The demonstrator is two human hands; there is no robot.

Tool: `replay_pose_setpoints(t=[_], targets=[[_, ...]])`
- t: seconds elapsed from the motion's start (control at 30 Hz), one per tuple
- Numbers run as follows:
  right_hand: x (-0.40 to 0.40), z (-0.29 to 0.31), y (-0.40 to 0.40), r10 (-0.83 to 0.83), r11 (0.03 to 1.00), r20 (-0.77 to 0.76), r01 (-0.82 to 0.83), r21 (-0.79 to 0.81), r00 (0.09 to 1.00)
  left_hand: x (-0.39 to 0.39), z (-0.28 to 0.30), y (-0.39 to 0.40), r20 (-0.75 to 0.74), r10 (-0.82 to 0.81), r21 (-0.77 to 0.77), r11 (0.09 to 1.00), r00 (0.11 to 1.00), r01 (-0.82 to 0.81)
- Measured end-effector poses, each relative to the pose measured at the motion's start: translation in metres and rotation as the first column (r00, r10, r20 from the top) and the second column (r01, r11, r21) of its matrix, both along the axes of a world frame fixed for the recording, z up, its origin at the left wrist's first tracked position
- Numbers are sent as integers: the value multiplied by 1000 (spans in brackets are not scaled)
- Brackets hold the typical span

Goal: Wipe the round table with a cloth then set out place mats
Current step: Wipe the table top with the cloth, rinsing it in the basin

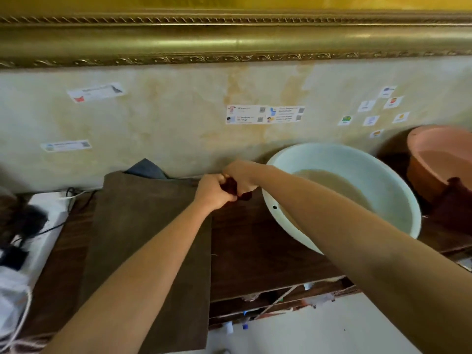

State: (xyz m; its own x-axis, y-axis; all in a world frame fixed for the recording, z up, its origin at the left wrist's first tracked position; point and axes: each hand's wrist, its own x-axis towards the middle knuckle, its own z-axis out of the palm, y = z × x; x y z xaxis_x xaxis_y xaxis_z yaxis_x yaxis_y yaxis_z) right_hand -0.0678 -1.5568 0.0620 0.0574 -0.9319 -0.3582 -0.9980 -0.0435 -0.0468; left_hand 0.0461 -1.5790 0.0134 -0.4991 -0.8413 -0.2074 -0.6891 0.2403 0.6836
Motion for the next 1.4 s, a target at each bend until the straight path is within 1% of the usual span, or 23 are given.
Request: replay_pose_setpoints(t=[0.07, 0.13, 0.2, 0.27, 0.3, 0.33, 0.43, 0.5, 0.53, 0.6, 0.67, 0.73, 0.83, 0.97, 1.03, 1.07, 1.13, 1.17, 1.23, 1.3, 1.4], targets=[[-3, -6, -4, -5, 999, -42, 6, 39, 999, -1, -8, 0, 44, -62, -11, 998, 997, 63], [-5, -19, -7, -27, 995, -52, 32, 98, 998, -1, -16, -2, 133, -158, -16, 987, 978, 161], [-4, -29, -6, -46, 988, -48, 52, 143, 998, -3, -15, -6, 258, -287, 12, 956, 922, 294], [-5, -30, -6, -38, 987, -39, 44, 154, 999, -7, -4, -15, 375, -391, 70, 916, 841, 395], [-6, -28, -8, -41, 990, -28, 44, 132, 999, -9, 2, -22, 405, -416, 84, 904, 814, 420], [-10, -24, -9, -53, 995, -17, 54, 83, 998, -13, 8, -28, 406, -417, 73, 902, 813, 426], [-28, -6, -2, -130, 981, 73, 139, -134, 989, -28, 27, -39, 329, -301, -97, 932, 895, 350], [-48, 8, 16, -223, 928, 143, 255, -271, 964, -44, 43, -36, 269, -230, -193, 939, 935, 287], [-61, 15, 30, -278, 890, 164, 318, -328, 946, -56, 52, -29, 249, -227, -222, 933, 941, 284], [-83, 22, 54, -369, 826, 195, 417, -380, 909, -76, 65, -15, 234, -265, -242, 916, 935, 320], [-115, 31, 92, -458, 768, 202, 499, -402, 866, -110, 74, 10, 228, -340, -251, 885, 912, 392], [-149, 33, 134, -555, 703, 207, 587, -400, 806, -144, 78, 43, 224, -451, -245, 832, 864, 498], [-200, 35, 205, -681, 590, 224, 704, -395, 697, -201, 78, 94, 237, -609, -238, 719, 757, 653], [-265, 31, 293, -794, 455, 239, 807, -376, 559, -274, 75, 155, 262, -734, -245, 578, 627, 778], [-294, 24, 324, -832, 426, 216, 839, -340, 510, -305, 69, 178, 267, -763, -259, 532, 589, 807], [-308, 21, 337, -845, 419, 207, 850, -320, 494, -321, 64, 188, 261, -769, -259, 526, 583, 810], [-342, 15, 360, -863, 392, 218, 877, -277, 455, -358, 55, 210, 245, -765, -234, 550, 596, 802], [-357, 12, 368, -872, 378, 232, 893, -244, 432, -375, 51, 221, 233, -758, -214, 570, 609, 793], [-379, 4, 376, -881, 389, 230, 910, -147, 414, -400, 45, 235, 215, -722, -197, 628, 658, 753], [-399, -3, 380, -877, 416, 232, 907, -69, 420, -420, 39, 245, 214, -655, -210, 694, 725, 689], [-411, -8, 382, -827, 466, 320, 882, -68, 462, -438, 30, 247, 211, -560, -254, 760, 801, 599]])
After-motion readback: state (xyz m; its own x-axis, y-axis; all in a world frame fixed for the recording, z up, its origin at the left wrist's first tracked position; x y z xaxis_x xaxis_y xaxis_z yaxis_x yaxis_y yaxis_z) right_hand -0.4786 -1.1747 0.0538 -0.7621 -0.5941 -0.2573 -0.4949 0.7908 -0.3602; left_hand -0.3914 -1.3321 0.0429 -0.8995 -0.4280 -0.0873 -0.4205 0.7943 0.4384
